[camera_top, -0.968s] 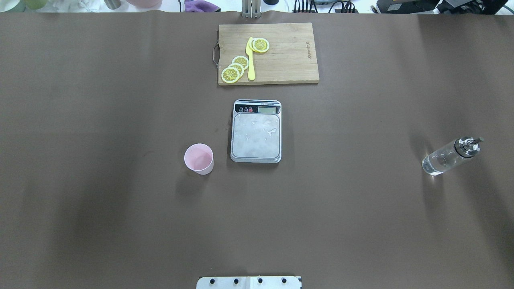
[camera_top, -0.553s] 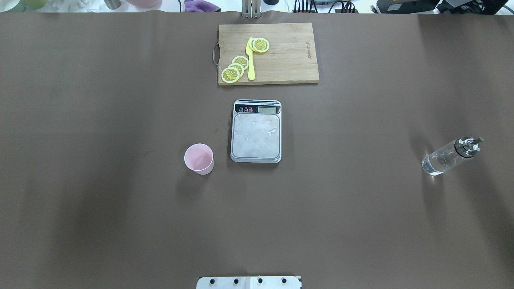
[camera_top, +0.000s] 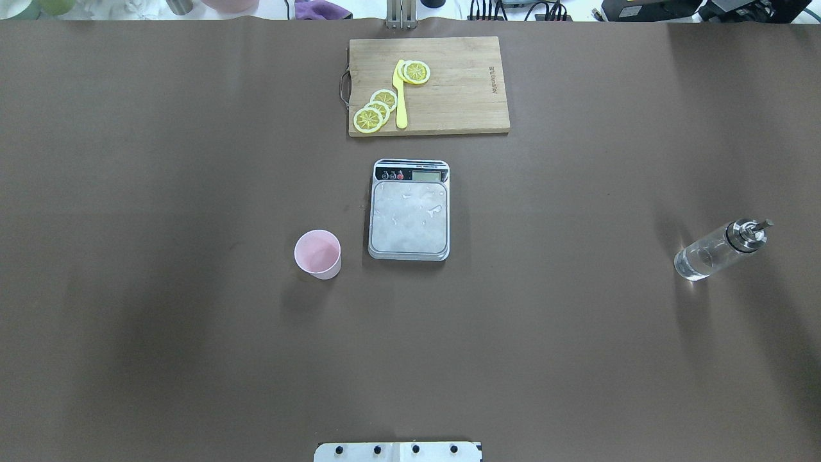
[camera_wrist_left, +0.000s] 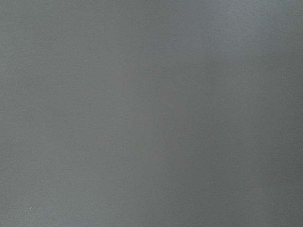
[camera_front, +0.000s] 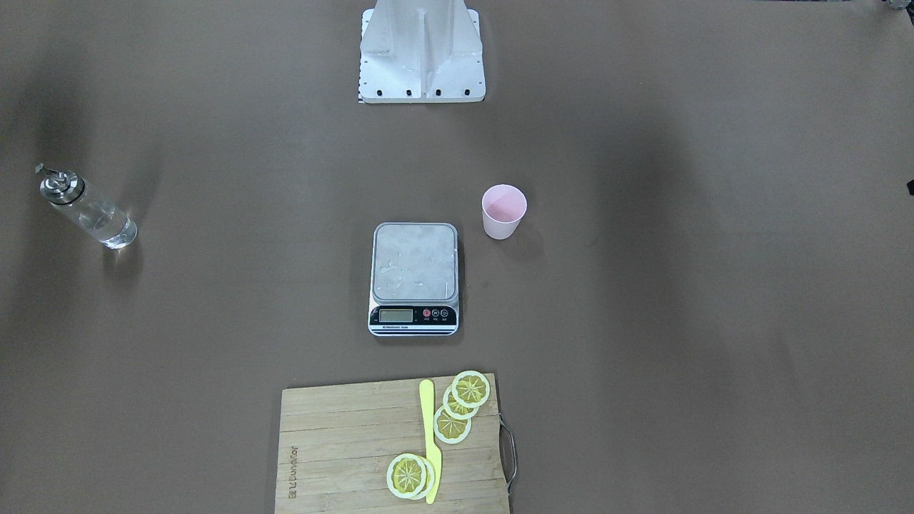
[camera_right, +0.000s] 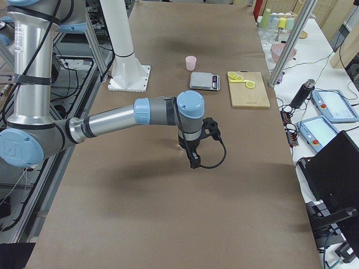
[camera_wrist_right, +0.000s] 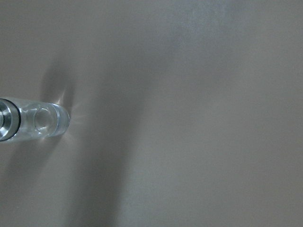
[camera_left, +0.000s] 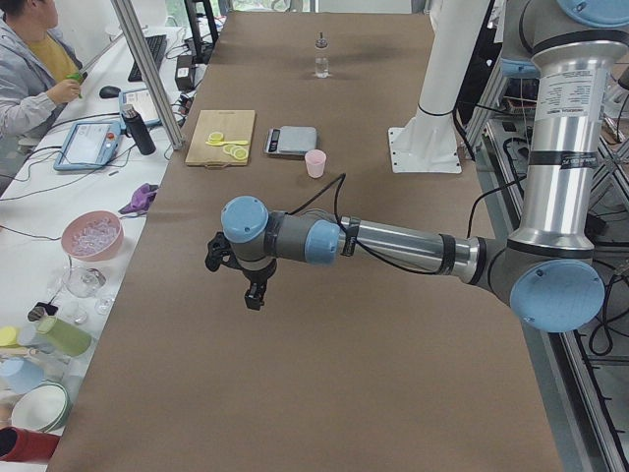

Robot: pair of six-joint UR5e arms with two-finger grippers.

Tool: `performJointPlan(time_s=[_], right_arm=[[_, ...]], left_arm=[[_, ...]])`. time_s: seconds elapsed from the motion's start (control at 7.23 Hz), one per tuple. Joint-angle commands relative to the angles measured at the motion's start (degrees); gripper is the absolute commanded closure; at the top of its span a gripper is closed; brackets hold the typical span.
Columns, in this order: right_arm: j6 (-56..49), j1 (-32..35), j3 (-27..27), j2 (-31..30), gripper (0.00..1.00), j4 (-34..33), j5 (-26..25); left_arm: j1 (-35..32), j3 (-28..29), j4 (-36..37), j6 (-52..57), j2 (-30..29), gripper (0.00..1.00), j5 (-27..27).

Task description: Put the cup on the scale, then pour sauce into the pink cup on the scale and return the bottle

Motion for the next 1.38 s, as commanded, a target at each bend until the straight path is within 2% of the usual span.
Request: performJointPlan(time_s=[0.0, 0.14, 0.41, 0.55, 0.69, 0.83, 1.24], right_arm=[[0.0, -0.6, -0.1, -0.1, 0.0, 0.0, -0.6], [0.0, -0.6, -0.2, -0.1, 0.0, 0.0, -0.7], [0.0, -1.6, -0.6, -0.2, 0.0, 0.0, -2.3], [0.0, -1.9, -0.6, -0.3, 0.0, 0.0, -2.3], [0.0, -1.9, -0.6, -0.5, 0.0, 0.1, -2.3], [0.1, -2.0, -0.6, -0.5, 0.0, 0.1, -2.3], [0.1, -2.0, -0.7, -0.5, 0.0, 0.0, -2.4]], left_arm=[[11.7, -5.6, -7.9, -22.7, -1.4, 0.03, 1.7], [18.0, -8.8, -7.7, -34.3, -4.6, 0.03, 6.5], [30.2, -10.5, -5.7, -52.9, -12.9, 0.03, 11.0], [35.5, -10.4, 0.2, -57.9, -18.9, 0.03, 13.2], [39.3, -10.4, 7.5, -58.6, -24.5, 0.04, 19.0], [43.0, -9.9, 8.8, -59.1, -25.8, 0.05, 21.7], [48.1, -7.9, 8.6, -60.3, -27.9, 0.07, 23.3]])
